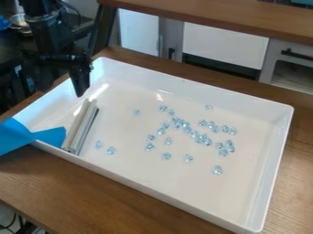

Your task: Sweep into pile

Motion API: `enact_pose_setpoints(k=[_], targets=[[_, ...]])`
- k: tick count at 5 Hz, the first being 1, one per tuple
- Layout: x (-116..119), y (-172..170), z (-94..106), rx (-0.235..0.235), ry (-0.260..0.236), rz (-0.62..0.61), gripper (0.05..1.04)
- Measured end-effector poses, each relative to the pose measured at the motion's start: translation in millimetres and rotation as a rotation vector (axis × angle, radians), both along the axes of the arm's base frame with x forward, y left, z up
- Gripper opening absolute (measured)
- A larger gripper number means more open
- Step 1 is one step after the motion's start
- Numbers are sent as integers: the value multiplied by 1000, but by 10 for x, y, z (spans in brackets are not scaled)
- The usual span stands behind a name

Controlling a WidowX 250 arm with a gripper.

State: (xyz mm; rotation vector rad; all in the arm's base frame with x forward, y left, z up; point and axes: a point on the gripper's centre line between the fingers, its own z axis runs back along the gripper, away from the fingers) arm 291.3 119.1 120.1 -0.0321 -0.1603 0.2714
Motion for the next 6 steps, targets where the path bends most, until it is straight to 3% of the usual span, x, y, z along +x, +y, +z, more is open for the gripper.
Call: enact_pose_setpoints(k=[1,3,5,6], targets=[[-5,-7,-93,-14,27,11,1000],[78,-117,-263,-70,5,103,1000],[104,-150,-428,-78,-59,104,1000],[110,-153,-536,-71,-51,48,1000]])
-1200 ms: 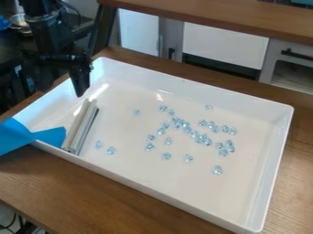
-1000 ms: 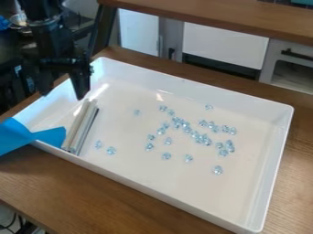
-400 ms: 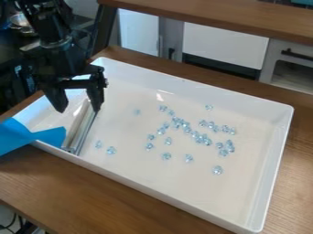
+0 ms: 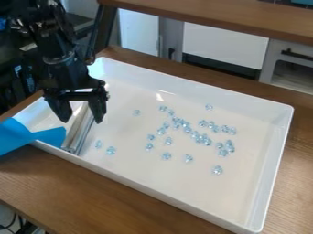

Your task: Sweep into pile

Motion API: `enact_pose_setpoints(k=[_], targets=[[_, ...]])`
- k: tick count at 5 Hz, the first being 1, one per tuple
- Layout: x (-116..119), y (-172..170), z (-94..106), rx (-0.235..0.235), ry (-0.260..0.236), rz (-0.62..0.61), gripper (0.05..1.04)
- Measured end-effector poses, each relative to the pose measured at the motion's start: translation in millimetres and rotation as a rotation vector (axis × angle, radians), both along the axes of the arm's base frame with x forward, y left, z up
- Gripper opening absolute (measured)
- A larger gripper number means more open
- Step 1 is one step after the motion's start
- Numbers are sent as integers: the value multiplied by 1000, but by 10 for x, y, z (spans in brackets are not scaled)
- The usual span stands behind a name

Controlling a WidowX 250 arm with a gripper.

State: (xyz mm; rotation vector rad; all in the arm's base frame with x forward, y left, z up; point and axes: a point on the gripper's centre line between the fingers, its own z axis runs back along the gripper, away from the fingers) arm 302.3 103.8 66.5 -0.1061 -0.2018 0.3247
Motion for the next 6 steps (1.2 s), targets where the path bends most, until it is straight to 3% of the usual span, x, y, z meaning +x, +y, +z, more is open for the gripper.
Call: enact_pose_setpoints(k=[2,3,5,6], targets=[[-48,11,-128,17,23,-35,1000],[-88,22,-221,21,49,-25,951],[-166,-8,-303,27,64,-28,404],[-198,-102,-302,9,69,-46,392]])
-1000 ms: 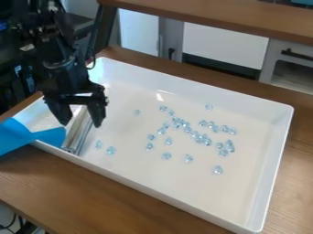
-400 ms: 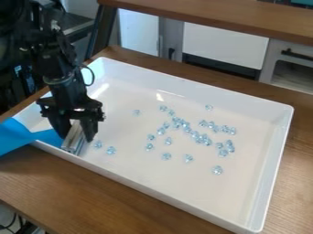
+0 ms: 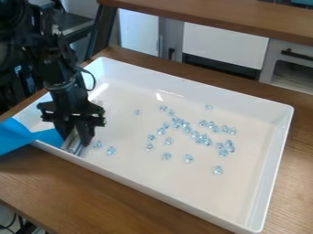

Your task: Sweep into pile

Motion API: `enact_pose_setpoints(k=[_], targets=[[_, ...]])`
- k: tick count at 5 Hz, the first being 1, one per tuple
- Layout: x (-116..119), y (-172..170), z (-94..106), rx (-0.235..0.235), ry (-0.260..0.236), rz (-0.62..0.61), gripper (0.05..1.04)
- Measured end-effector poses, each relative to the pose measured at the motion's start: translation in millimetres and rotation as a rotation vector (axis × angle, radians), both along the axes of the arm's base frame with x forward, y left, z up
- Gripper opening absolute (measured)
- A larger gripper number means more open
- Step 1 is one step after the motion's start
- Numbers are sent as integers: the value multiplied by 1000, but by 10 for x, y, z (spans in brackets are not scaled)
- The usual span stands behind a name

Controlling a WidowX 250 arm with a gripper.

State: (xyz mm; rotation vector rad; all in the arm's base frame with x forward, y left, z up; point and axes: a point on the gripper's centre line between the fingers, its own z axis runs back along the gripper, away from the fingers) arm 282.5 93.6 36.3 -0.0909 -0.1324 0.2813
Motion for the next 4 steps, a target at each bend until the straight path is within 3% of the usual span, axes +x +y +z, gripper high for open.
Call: enact_pose_setpoints(k=[4], targets=[[167,-358,-39,28,37,65,389]])
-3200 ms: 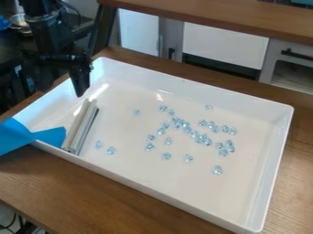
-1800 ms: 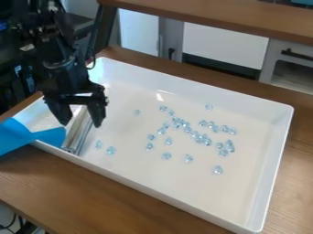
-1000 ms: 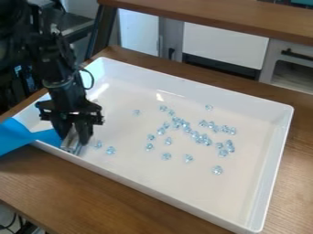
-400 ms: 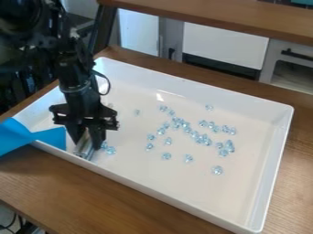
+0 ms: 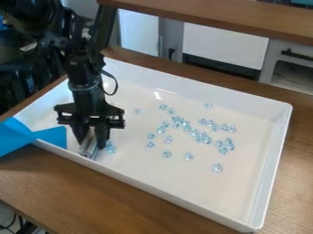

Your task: Sweep into pile

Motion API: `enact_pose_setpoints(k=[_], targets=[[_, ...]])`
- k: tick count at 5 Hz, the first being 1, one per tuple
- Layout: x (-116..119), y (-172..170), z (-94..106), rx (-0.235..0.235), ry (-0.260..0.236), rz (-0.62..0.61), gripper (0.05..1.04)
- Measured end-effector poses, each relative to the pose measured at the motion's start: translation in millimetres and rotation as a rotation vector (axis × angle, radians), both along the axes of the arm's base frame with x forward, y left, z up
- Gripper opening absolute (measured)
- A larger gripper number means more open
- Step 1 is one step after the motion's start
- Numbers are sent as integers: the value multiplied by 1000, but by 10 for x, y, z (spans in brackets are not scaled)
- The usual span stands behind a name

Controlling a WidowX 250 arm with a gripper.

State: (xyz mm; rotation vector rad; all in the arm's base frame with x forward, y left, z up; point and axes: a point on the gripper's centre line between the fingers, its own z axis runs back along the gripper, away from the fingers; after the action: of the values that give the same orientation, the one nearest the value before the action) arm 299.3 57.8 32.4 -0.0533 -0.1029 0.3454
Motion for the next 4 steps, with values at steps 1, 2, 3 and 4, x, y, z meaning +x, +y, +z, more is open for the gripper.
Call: enact_pose_setpoints(k=[1,2,3,4], targets=[[87,-140,-10,-11,7,30,388],[135,-243,-7,-20,22,39,382],[235,-422,-12,-54,35,61,382],[317,-542,0,-67,39,71,382]])
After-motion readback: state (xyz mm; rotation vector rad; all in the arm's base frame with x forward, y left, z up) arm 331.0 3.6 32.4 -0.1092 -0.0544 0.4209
